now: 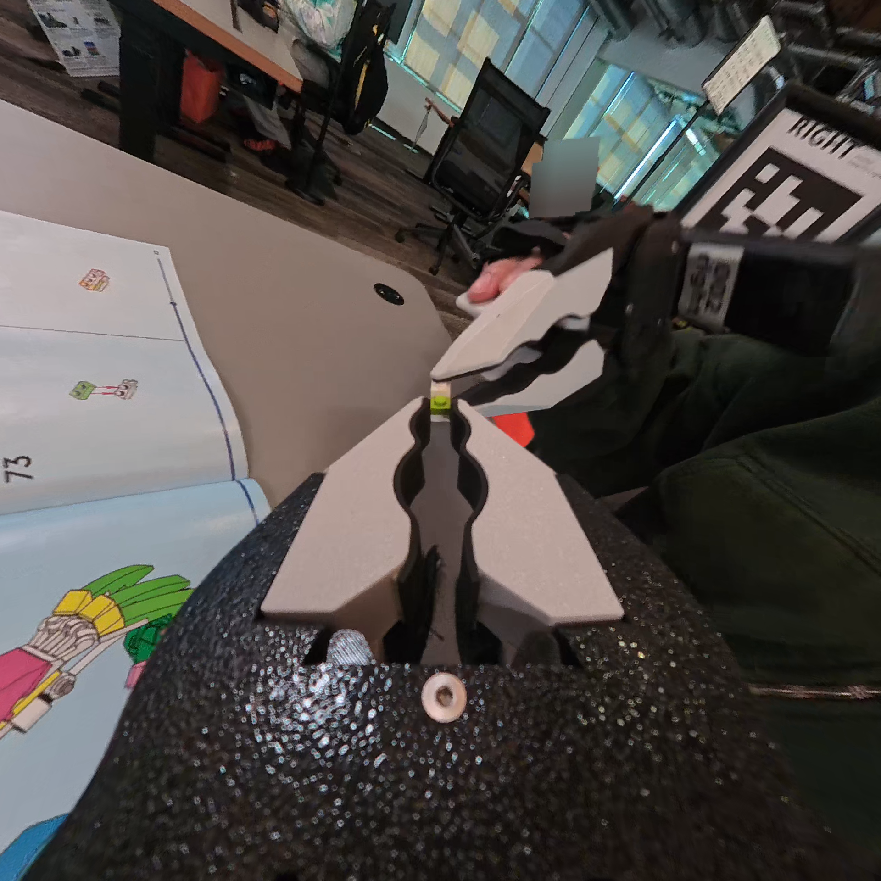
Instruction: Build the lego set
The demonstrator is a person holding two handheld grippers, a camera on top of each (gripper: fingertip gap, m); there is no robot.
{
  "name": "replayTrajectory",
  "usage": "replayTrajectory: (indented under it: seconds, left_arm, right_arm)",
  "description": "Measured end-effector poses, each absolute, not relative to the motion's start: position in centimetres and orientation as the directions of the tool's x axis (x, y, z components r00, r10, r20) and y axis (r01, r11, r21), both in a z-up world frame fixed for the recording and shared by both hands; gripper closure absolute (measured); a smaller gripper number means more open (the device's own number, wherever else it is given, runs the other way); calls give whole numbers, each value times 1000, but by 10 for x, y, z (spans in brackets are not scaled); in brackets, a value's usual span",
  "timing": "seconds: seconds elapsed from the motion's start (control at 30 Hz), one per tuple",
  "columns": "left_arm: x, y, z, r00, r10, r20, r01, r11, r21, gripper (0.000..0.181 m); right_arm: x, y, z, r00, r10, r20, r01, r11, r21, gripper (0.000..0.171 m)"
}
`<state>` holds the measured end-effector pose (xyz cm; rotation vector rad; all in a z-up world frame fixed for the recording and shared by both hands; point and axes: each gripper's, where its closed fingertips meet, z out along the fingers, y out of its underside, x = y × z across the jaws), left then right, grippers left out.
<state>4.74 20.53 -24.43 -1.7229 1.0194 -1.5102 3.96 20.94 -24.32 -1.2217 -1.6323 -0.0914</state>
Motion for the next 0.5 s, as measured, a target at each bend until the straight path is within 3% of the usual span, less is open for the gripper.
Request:
replayTrajectory:
  seconds: [0.13,0.23,0.33,0.5]
  left_arm:
    - [44,206,-246,67,-916,395,-186,-400,-897,175]
    - [44,200,-242,25,-956,293,-189,-293,-937,175]
    - [47,194,-241,-3,-971,241,-197,-236,-952,175]
    - [48,190,-241,-29,-969,245,-192,-235,-953,175]
  right_arm:
    - [46,204,-241,201,940,276,558,121,-821,135]
    - [49,197,-236,170,983,-63,405,-128,-905,149]
    - [48,194,-237,136,978,-155,355,-194,-915,158]
    - [46,191,-242,121,983,-139,372,-174,-912,165]
